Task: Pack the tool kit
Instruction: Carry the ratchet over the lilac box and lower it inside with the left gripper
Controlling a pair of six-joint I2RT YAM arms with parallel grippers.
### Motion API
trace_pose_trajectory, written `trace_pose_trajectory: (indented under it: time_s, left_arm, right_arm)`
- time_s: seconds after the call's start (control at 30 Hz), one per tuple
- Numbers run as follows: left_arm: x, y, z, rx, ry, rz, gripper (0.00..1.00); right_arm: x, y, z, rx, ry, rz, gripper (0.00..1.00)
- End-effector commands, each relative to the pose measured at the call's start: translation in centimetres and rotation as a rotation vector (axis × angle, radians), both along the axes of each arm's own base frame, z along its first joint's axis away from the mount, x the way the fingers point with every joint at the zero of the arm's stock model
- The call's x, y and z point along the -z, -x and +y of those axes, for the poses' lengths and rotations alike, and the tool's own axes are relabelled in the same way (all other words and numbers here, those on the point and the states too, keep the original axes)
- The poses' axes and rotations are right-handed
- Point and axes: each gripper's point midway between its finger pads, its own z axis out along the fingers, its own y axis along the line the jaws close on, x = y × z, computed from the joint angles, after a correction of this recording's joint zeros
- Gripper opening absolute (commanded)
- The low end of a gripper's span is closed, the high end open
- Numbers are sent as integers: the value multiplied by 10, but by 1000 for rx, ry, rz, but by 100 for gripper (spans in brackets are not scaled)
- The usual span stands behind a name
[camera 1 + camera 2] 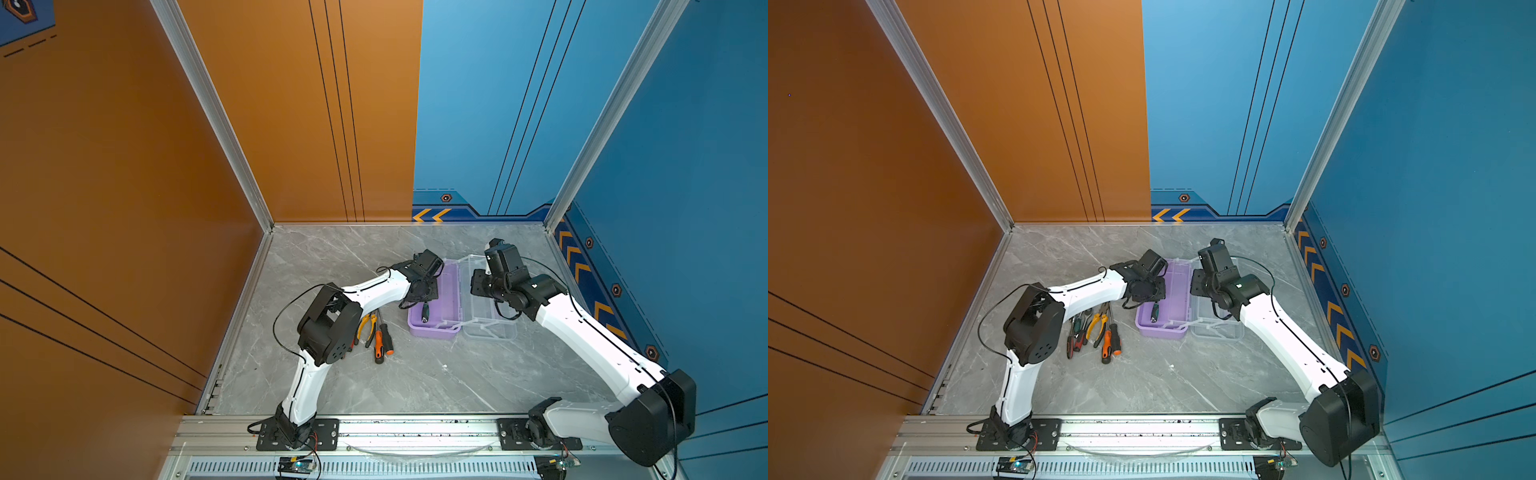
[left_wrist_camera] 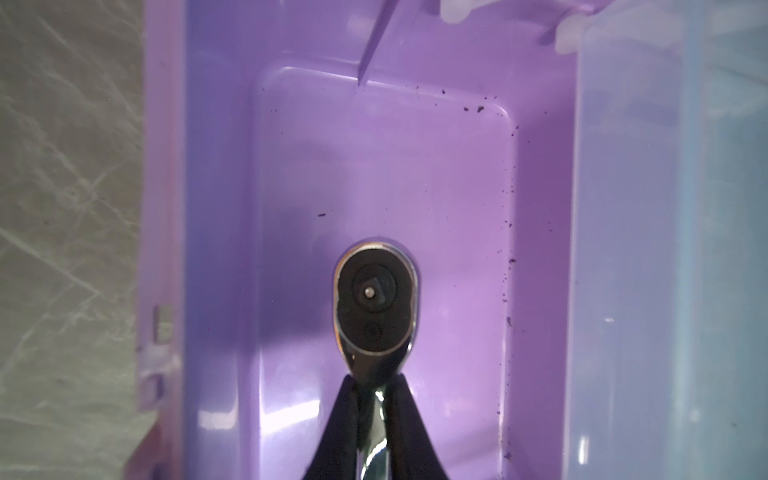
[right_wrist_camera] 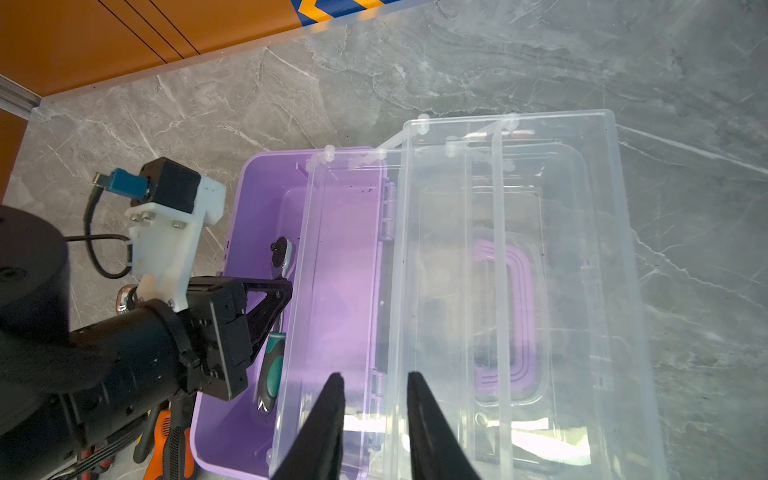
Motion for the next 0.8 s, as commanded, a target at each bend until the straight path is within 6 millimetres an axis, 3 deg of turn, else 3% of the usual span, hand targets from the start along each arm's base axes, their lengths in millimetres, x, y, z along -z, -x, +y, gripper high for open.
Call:
trace_pose_trajectory:
  time_s: [0.0, 0.17, 0.33, 0.77]
  left_arm:
    - [-10, -10, -7, -28, 45, -6, 0]
    - [6, -11, 2, -42, 20, 37, 0]
    - [14, -8, 4, -37, 14, 56, 13]
    - [11, -10, 3, -26, 20, 53, 25]
  right_arm:
    - [9, 3, -2, -2, -1, 27, 29]
    - [9, 1, 0, -2, -11, 27, 29]
    - [11, 1, 2, -5, -12, 32, 29]
    - [8, 0, 8, -13, -19, 29, 29]
